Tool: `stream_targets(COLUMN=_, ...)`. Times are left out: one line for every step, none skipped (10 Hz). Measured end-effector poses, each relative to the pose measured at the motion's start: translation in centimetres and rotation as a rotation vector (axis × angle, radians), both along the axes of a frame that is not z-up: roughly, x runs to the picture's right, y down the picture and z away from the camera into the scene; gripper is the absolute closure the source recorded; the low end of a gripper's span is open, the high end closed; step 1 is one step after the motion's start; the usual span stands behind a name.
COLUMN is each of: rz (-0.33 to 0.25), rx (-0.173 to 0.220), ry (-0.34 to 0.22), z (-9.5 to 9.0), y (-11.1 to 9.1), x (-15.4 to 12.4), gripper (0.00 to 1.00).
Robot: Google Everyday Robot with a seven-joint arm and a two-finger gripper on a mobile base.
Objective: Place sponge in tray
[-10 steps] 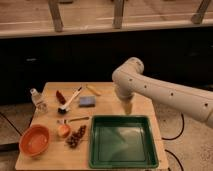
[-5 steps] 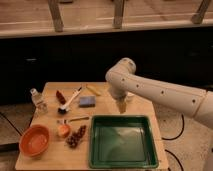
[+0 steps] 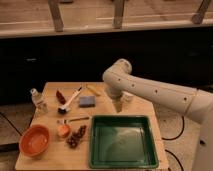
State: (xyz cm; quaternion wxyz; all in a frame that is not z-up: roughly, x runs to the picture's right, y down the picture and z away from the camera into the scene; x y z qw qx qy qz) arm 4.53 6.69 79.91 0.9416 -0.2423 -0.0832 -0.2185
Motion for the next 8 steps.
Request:
stream_targets(rz=-0.006, rx=-0.004, ry=-0.013, z=0.5, y=0.0, x=-0.6, gripper=0.2)
stream_targets(rz=-0.01, rx=-0.007, ry=-0.02, z=1.0, y=-0.1, x=-0.8, gripper=0.2)
stream_targets(rz=-0.012, rx=-0.008, ry=-0.026, z=1.3, y=-0.1, x=-1.0, gripper=0.2)
stream_targets(rz=-0.017, rx=-0.012, ry=-0.037, z=1.8, y=-0.2, x=-1.6, gripper=0.2)
stream_targets(rz=-0.022, rx=-0.017, ry=-0.049, z=2.2, y=-0.2, x=-2.2, gripper=0.2)
stream_targets(rz=-0.024, rx=-0.019, ry=-0.05, z=2.5, y=-0.2, x=-2.2, gripper=0.2)
stream_targets(rz=-0.029, rx=-0.02, ry=-0.055, z=3.0, y=-0.3, x=-2.7, gripper=0.2)
stream_targets(rz=-0.032, rx=-0.023, ry=-0.063, z=3.3, y=-0.4, x=-3.3, gripper=0.2)
